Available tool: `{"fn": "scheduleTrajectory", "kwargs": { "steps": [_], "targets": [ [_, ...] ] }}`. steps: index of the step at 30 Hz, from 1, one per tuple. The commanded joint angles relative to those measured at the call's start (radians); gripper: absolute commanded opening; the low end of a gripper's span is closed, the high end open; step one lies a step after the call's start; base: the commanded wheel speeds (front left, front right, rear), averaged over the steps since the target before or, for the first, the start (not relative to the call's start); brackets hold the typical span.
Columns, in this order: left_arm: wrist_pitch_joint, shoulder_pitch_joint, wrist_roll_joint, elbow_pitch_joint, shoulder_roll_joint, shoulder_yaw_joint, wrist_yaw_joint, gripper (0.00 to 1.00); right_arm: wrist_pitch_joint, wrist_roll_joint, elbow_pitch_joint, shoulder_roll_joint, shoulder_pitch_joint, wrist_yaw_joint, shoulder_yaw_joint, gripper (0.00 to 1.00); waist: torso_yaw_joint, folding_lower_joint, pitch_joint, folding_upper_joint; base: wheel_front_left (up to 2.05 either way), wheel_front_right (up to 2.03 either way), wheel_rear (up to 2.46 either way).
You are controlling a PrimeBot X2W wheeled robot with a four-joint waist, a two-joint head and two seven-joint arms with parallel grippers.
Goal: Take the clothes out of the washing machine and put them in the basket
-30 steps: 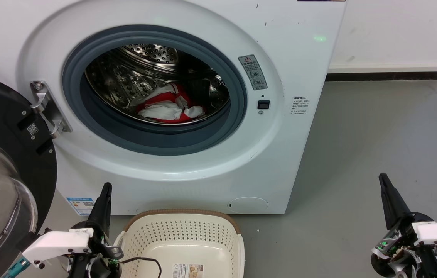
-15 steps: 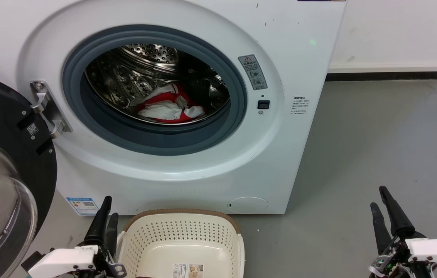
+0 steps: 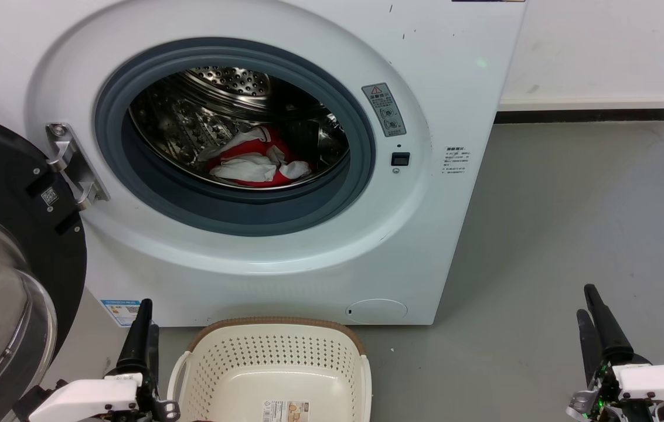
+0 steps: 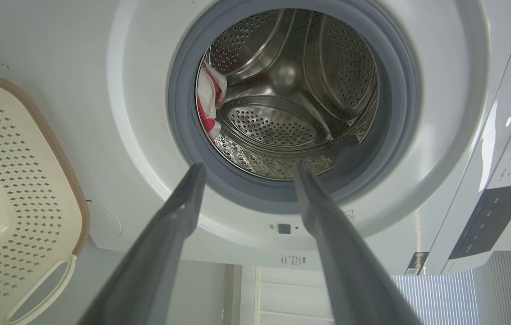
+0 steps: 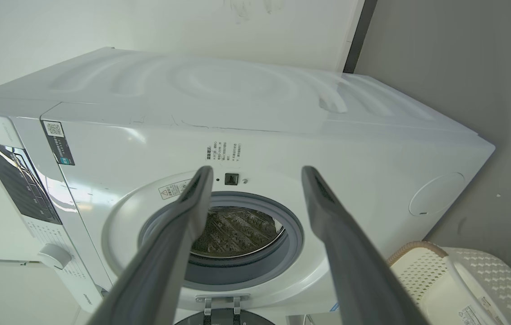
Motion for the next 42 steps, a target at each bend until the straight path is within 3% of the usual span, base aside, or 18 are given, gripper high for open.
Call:
{"fn": "scheduleTrajectory", "kwargs": {
  "steps": [1, 2, 11, 22, 31, 42],
  "targets": [
    [-0.014, -0.013, 0.037, -0.017, 0.002, 0.017, -0.001, 1.0, -0.015, -0.049, -0.011, -0.003, -0.016, 0.0, -0.009, 1.0, 0.0, 0.0, 0.0, 0.0, 0.0, 0.0, 0.0],
    [-0.026, -0.014, 0.088, -0.032, 0.002, 0.035, -0.001, 1.0, -0.027, -0.12, -0.02, -0.003, -0.018, 0.0, -0.019, 1.0, 0.0, 0.0, 0.0, 0.0, 0.0, 0.0, 0.0],
    [-0.058, -0.015, 0.227, -0.082, 0.002, 0.071, 0.013, 1.0, -0.059, -0.37, -0.095, -0.004, -0.019, 0.0, -0.03, 1.0, -0.001, 0.0, 0.002, 0.0, 0.0, 0.0, 0.0],
    [-0.099, -0.006, 0.466, -0.218, 0.002, 0.041, 0.109, 1.0, -0.099, -0.705, -0.235, -0.004, -0.019, 0.0, 0.019, 1.0, -0.006, 0.0, 0.01, 0.0, 0.0, 0.0, 0.0],
    [-0.128, 0.01, 0.592, -0.311, 0.003, 0.013, 0.131, 1.0, -0.129, -0.898, -0.299, -0.005, -0.008, 0.0, 0.056, 1.0, -0.011, 0.0, 0.013, 0.0, 0.0, 0.0, 0.0],
    [-0.161, 0.017, 0.855, -0.408, 0.003, -0.068, 0.173, 1.0, -0.161, -1.086, -0.336, -0.005, 0.006, 0.0, 0.081, 1.0, -0.013, 0.0, 0.018, 0.0, 0.0, 0.0, 0.0]
  ]
}}
